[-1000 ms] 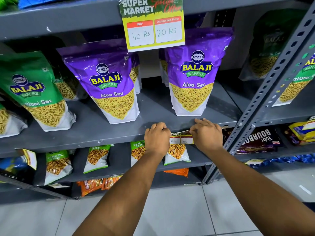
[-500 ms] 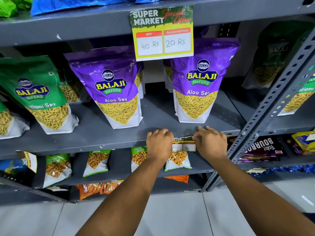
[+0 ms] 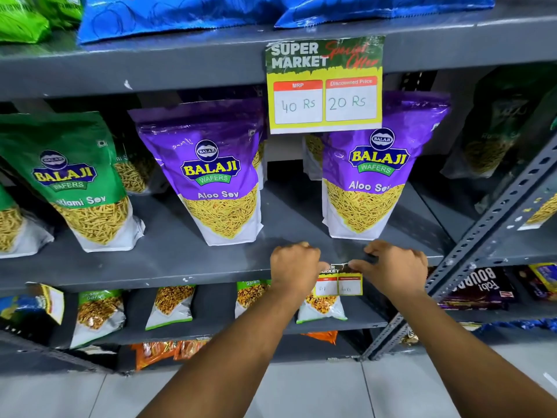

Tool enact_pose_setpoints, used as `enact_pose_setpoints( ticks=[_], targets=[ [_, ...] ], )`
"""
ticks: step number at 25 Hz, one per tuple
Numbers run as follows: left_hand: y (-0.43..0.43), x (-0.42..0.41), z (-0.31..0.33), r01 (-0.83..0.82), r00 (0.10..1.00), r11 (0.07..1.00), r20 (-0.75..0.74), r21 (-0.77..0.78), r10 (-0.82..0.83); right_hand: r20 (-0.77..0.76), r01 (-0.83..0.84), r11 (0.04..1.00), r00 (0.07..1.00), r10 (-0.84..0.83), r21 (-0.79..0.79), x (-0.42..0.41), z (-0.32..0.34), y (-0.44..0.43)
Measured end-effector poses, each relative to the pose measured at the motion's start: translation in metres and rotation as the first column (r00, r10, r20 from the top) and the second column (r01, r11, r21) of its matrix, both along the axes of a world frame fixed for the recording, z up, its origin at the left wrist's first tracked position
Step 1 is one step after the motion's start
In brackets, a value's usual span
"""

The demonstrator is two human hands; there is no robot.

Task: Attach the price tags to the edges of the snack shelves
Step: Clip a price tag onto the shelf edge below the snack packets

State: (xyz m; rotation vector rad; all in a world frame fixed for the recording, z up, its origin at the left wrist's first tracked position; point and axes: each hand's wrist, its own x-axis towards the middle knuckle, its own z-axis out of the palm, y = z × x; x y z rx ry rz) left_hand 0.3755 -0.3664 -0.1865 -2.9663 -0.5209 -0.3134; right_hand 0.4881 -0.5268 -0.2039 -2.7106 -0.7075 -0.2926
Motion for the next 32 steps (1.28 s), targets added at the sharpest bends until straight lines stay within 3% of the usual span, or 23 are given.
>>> enact_pose_setpoints(
  ticks=[5, 10, 12, 14, 16, 18, 20, 21, 22, 24, 25, 27, 30, 32],
  targets=[
    [-0.011, -0.003, 0.001, -0.007, 1.000, 1.000, -0.025, 0.013, 0.008, 0.044, -0.008, 0.999, 0.999, 0.006, 0.051, -0.010, -0.010, 0.000],
    [-0.006, 0.003, 0.013, 0.011, 0.997, 1.000, -0.081, -0.026, -0.013, 0.024, 0.132, 0.987, 0.991, -0.130, -0.088, -0.022, -0.001, 0.016],
    [0.007, -0.005, 0.011, 0.123, 0.992, 0.988, -0.018, -0.096, -0.125, -0.077, 0.156, 0.983, 0.984, -0.163, -0.099, -0.025, 0.005, 0.017],
    [0.035, -0.042, -0.006, 0.334, 0.941, 0.925, 0.115, -0.182, -0.317, -0.169, 0.176, 0.984, 0.970, -0.175, -0.012, -0.037, 0.004, 0.019],
    [0.081, -0.116, -0.040, 0.416, 0.908, 0.856, 0.199, -0.308, -0.370, -0.037, 0.167, 0.986, 0.985, -0.166, 0.026, -0.062, -0.007, 0.030],
    [0.141, -0.209, -0.098, 0.254, 0.965, 0.854, 0.055, -0.454, -0.257, 0.213, 0.072, 0.996, 0.974, -0.084, 0.060, -0.097, -0.027, 0.060],
    [0.200, -0.299, -0.147, -0.034, 0.999, 0.844, -0.044, -0.536, 0.012, 0.340, -0.152, 0.985, 0.933, 0.118, 0.076, -0.138, -0.041, 0.106],
    [0.232, -0.339, -0.158, -0.206, 0.975, 0.754, -0.061, -0.624, 0.215, 0.354, -0.283, 0.957, 0.903, 0.243, 0.065, -0.163, -0.043, 0.142],
    [0.258, -0.367, -0.158, -0.286, 0.920, 0.565, -0.058, -0.774, 0.387, 0.334, -0.393, 0.919, 0.872, 0.359, 0.038, -0.187, -0.040, 0.179],
    [0.309, -0.396, -0.142, -0.160, 0.700, 0.175, 0.013, -0.971, 0.714, 0.235, -0.551, 0.834, 0.807, 0.542, -0.029, -0.237, -0.027, 0.254],
    [0.330, -0.400, -0.132, -0.045, 0.574, 0.063, 0.025, -0.997, 0.818, 0.183, -0.618, 0.784, 0.766, 0.616, -0.055, -0.262, -0.018, 0.289],
    [0.361, -0.395, -0.113, 0.066, 0.488, 0.006, 0.038, -0.998, 0.872, 0.115, -0.710, 0.696, 0.687, 0.718, -0.106, -0.300, -0.001, 0.352],
    [0.380, -0.378, -0.099, 0.168, 0.470, -0.047, 0.038, -0.985, 0.882, 0.024, -0.744, 0.627, 0.640, 0.768, -0.232, -0.339, 0.023, 0.423],
    [0.383, -0.373, -0.100, 0.189, 0.452, 0.004, 0.091, -0.982, 0.887, -0.071, -0.755, 0.578, 0.625, 0.778, -0.311, -0.355, 0.028, 0.454]
  ],
)
